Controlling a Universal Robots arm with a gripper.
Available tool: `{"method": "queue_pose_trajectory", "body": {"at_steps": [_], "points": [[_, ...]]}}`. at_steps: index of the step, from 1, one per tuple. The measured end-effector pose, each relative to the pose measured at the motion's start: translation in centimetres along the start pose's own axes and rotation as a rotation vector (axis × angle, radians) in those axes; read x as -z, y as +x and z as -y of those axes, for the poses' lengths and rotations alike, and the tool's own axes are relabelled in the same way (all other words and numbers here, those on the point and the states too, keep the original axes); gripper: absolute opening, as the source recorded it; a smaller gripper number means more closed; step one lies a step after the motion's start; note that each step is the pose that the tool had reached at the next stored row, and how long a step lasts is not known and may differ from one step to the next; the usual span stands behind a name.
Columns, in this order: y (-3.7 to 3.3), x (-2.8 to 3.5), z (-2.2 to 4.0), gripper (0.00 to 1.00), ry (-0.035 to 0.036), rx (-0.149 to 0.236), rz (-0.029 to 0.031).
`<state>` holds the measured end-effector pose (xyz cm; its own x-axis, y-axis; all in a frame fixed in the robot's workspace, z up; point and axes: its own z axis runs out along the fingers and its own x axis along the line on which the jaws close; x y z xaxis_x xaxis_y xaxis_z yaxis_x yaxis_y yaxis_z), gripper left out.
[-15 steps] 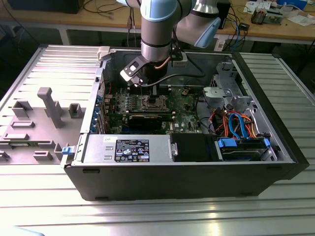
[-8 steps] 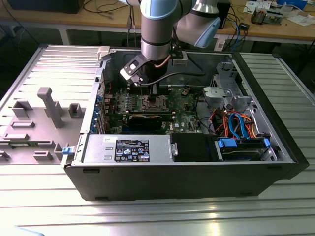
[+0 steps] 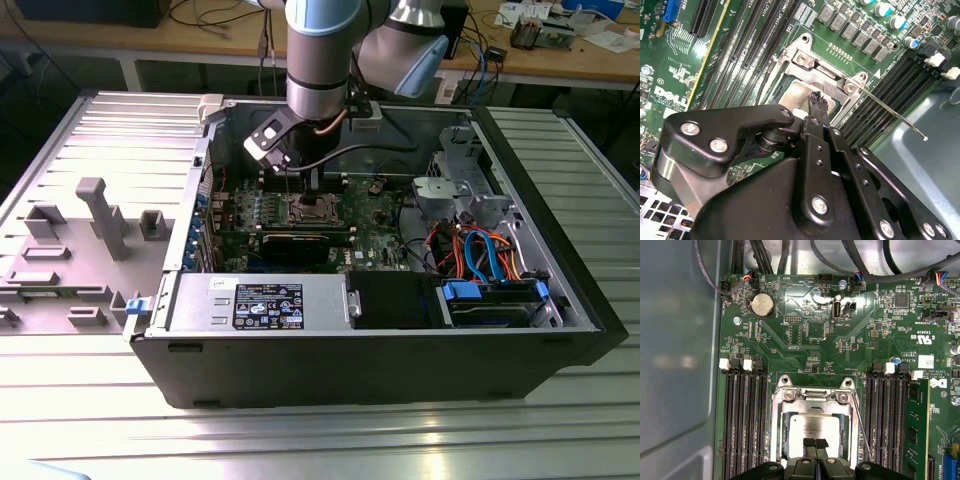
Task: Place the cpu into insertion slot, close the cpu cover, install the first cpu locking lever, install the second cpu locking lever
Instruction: 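Install the first cpu locking lever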
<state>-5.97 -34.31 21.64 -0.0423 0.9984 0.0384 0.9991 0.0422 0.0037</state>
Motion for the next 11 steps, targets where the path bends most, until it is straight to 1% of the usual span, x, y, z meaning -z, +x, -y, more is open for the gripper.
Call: {"method": "queue_pose_trajectory", "body": {"at_steps": [3,7,9,11], "points": [[0.01,0.30,0.00,0.11,0.0000,0.000,-0.0001],[0.02,0.50,0.00,0.11,-0.0001,0.000,-0.0001],[0.03,0.77,0.00,0.11,0.0000,0.000,0.0000],[0.04,0.90,0.00,0.11,0.0000,0.000,0.0000]]}}
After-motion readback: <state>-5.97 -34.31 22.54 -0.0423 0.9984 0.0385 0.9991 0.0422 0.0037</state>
